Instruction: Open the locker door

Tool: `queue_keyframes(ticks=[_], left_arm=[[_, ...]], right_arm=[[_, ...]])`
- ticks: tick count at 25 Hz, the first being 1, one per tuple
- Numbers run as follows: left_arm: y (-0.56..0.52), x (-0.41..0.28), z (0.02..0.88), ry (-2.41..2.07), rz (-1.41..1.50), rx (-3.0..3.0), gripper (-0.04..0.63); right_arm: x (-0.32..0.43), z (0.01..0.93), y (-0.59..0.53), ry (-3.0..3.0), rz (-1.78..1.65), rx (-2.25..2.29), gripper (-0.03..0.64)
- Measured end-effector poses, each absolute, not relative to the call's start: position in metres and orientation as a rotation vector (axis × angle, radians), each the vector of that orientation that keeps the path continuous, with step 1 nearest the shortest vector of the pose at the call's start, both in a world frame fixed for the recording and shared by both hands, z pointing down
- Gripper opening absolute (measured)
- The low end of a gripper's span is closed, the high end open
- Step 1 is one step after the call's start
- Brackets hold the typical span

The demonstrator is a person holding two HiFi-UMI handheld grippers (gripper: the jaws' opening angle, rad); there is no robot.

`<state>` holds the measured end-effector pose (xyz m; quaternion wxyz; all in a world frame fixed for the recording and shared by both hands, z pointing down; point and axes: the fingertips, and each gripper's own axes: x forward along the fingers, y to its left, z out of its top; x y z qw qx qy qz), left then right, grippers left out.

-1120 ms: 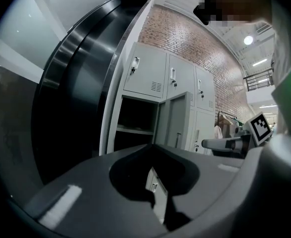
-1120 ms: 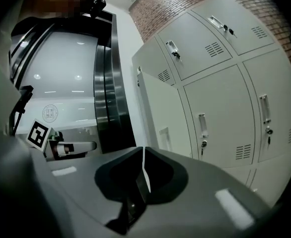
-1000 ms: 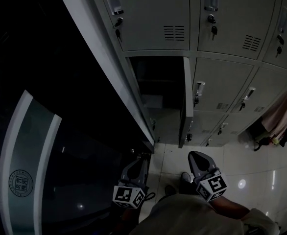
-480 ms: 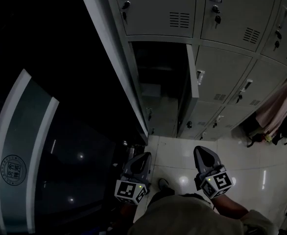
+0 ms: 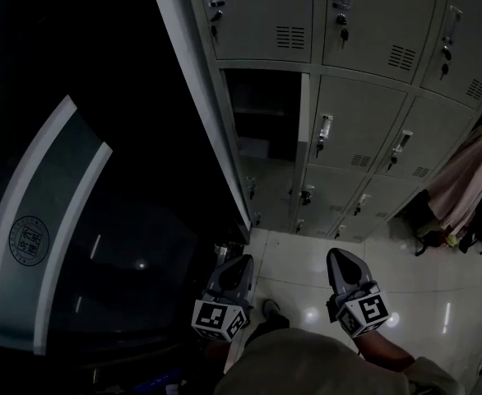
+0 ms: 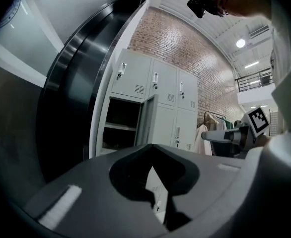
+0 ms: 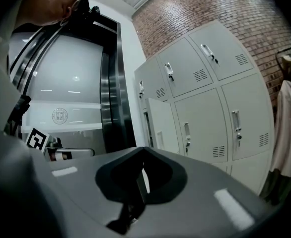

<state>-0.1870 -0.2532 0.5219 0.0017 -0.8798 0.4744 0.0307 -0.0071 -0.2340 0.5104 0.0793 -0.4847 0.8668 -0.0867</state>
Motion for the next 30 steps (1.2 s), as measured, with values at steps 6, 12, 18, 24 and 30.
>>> queue_keyframes(ticks=[6, 12, 18, 24, 30], left_arm=[[-0.203, -0.147, 0.505, 1.455, 0.08, -2.766, 0.061], [-0.143, -0.108, 0.49, 1.412, 0.066, -2.739, 0.061], [-0.074, -0.074, 0.499, 1.373, 0.05, -2.737, 0.061], [-0.006, -0.042, 0.503, 1.356, 0.037, -2.733, 0.061], [0.022, -0.015, 0.492, 1.273, 0.001, -2.741, 0.061]], right_arm=[[0.044, 0.48, -0.181, 2.479, -0.147, -1.437, 0.002], [0.077, 0.472, -0.115, 2.465, -0.12, -1.421, 0.002], [0.104, 0.476, -0.046, 2.42, -0.048, -1.372, 0.002], [0.131, 0.474, 0.022, 2.39, -0.061, -1.333, 0.002], [0.149, 0.461, 0.052, 2.362, -0.029, -1.362, 0.002]])
